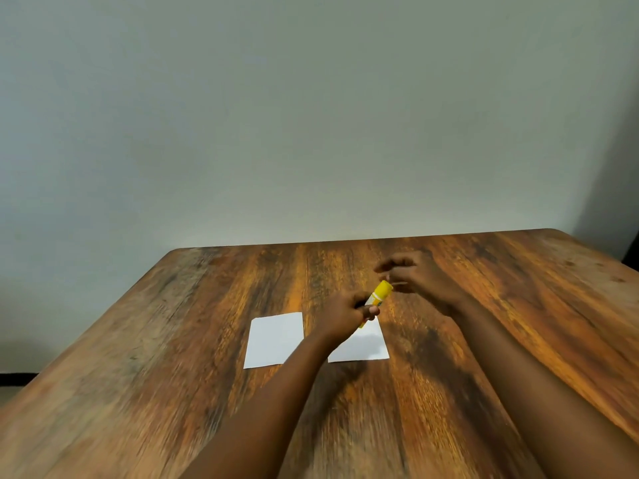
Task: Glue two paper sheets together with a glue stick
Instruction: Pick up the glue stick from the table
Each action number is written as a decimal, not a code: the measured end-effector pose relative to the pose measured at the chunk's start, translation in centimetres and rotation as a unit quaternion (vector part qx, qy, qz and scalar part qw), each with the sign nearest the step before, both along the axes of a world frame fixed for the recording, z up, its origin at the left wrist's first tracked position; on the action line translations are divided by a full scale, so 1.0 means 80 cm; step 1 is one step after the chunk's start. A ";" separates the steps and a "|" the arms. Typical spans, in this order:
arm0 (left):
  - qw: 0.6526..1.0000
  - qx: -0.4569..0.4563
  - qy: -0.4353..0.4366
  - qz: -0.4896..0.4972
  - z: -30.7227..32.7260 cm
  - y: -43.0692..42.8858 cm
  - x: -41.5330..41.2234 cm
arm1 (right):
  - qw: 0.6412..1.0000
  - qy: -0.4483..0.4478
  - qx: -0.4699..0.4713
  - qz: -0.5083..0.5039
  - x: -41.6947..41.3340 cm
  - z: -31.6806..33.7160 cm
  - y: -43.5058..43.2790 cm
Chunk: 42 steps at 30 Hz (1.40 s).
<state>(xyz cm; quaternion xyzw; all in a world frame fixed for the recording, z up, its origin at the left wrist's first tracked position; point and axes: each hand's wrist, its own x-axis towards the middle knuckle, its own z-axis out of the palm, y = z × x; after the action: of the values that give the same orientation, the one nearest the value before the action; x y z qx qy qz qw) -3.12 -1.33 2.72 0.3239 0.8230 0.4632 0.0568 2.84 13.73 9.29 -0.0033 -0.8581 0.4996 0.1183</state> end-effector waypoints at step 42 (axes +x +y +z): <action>0.982 -0.072 -0.151 -0.088 0.005 -0.038 -0.005 | 0.998 -0.012 0.048 -0.042 0.029 -0.046 0.022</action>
<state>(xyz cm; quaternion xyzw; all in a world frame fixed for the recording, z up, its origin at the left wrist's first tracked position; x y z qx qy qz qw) -3.55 -4.39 3.10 0.3158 0.8047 0.4393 0.2443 5.16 15.45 5.58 -0.0400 -0.8817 0.4520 0.1290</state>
